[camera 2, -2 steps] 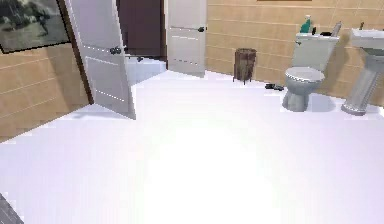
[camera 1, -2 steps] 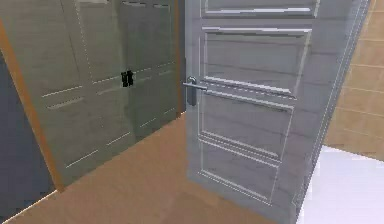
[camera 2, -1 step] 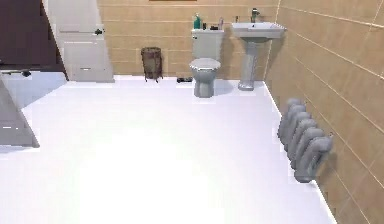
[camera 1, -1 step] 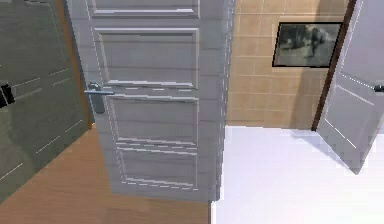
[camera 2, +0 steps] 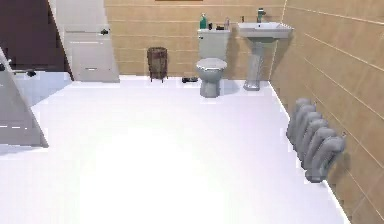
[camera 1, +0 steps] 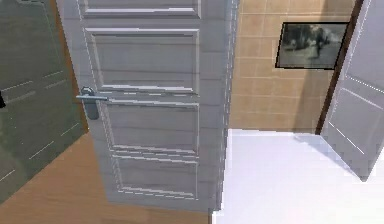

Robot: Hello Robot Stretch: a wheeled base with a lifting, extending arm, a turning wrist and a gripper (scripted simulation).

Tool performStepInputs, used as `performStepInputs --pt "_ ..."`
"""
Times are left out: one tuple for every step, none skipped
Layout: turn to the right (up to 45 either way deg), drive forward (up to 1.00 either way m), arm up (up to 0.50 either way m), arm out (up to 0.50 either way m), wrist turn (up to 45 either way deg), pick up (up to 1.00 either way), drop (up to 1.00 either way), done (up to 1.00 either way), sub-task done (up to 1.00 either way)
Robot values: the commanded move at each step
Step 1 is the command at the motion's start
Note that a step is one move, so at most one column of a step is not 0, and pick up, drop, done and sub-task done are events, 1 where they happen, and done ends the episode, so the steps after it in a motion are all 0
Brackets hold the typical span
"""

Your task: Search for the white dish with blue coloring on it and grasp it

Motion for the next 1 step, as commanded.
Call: performStepInputs --pt "-45.0 0.00 0.00 0.00 0.0 0.00 0.00 0.00 0.00"
